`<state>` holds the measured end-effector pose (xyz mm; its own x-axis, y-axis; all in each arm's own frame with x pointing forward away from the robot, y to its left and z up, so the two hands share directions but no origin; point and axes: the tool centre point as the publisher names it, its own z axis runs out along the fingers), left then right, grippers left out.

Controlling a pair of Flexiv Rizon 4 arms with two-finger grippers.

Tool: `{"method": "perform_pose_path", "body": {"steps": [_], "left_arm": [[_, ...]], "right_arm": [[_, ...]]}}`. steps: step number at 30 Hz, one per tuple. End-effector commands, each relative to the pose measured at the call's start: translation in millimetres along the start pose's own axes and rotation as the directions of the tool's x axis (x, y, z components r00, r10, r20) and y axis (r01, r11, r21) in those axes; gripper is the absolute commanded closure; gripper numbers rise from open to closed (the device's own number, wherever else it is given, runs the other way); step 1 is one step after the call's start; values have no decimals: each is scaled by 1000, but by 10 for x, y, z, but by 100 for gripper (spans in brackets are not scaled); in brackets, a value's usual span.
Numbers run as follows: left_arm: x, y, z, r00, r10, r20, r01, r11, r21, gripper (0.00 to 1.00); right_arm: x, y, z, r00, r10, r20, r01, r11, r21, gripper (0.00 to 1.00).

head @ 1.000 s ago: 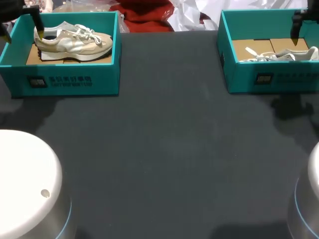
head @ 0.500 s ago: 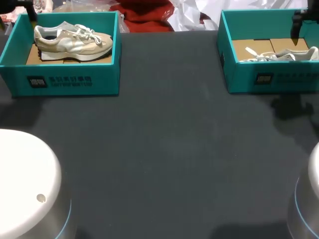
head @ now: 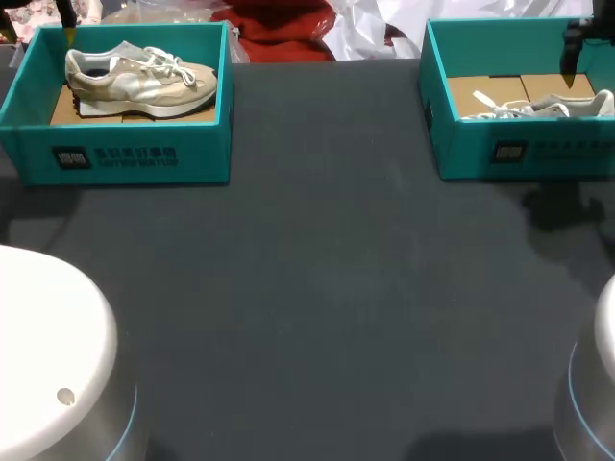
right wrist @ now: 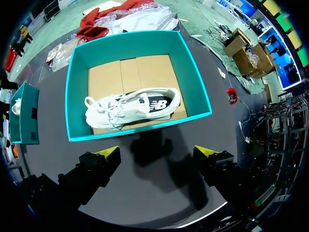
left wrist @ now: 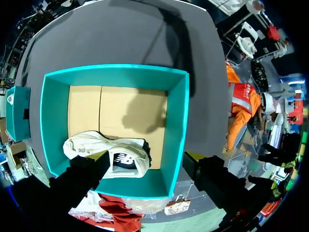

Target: Take the shoe out of the shoebox, open the shoe tongue, remove and reinsert the insole, then place the shoe into the shoebox

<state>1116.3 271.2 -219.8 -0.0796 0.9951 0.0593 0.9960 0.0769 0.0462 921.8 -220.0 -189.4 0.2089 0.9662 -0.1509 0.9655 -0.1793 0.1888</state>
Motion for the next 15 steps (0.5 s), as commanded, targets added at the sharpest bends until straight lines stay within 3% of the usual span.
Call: {"method": "perform_pose_path", "body": {"steps": [1,9,15], "left_arm": [[46,314,122,1000,-7,10,6,998,58,0],[46,314,122,1000,-7,10,6,998,58,0],[-72,476,382,999,42,9,-42,998,53,0]], "right_arm": [[-2,-7,1,1000,0,0,0,1000,-2,0],[-2,-7,1,1000,0,0,0,1000,-2,0],[-2,-7,1,1000,0,0,0,1000,-2,0]]}}
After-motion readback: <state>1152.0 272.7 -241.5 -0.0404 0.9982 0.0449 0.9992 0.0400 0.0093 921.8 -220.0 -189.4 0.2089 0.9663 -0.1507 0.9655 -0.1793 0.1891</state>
